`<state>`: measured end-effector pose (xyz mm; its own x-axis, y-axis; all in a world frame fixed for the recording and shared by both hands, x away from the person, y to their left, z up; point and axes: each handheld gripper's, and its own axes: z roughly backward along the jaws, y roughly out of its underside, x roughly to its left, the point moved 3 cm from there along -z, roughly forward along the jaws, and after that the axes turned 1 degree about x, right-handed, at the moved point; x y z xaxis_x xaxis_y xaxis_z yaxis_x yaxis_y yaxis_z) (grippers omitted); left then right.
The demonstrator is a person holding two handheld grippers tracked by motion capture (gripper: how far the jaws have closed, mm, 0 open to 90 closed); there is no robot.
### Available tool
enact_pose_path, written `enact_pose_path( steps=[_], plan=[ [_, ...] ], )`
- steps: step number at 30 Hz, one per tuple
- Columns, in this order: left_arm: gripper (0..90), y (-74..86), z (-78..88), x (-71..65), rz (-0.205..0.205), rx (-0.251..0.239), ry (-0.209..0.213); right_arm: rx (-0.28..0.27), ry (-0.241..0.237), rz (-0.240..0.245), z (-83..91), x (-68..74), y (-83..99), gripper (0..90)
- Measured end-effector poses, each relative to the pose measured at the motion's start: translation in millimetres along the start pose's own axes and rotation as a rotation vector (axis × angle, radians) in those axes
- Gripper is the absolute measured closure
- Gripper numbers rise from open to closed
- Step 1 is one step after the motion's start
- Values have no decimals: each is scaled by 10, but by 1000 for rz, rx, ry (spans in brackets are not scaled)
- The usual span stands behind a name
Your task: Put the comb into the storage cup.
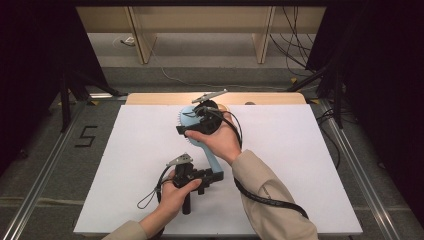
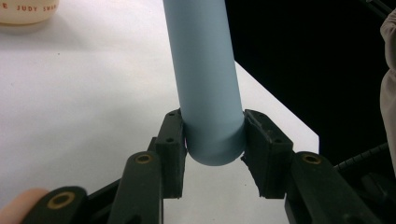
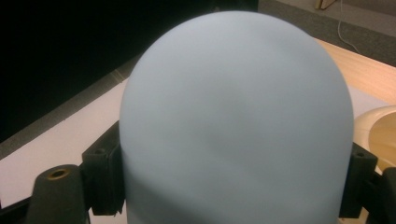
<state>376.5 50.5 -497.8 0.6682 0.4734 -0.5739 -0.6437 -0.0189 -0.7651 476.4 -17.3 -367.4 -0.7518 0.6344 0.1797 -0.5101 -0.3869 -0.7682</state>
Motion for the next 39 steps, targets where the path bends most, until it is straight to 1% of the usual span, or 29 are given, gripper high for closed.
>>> enact_pose_path(
  steps=[10, 18, 28, 35, 39],
  plan=[
    [603, -2, 0, 0, -8, -1, -3, 0, 4, 0, 13, 7, -1, 206],
    [602, 0, -1, -1, -20, 0, -5, 8, 12, 12, 19, 36, -3, 208],
    [601, -8, 4, -5, -42, -1, -18, 1, 23, 33, 45, 78, -14, 209],
    [597, -15, 10, -6, -78, 0, -36, -8, 27, 33, 64, 84, -19, 210],
    [594, -21, 20, -6, -103, 1, -63, -19, 29, 30, 91, 87, -22, 211]
  ],
)
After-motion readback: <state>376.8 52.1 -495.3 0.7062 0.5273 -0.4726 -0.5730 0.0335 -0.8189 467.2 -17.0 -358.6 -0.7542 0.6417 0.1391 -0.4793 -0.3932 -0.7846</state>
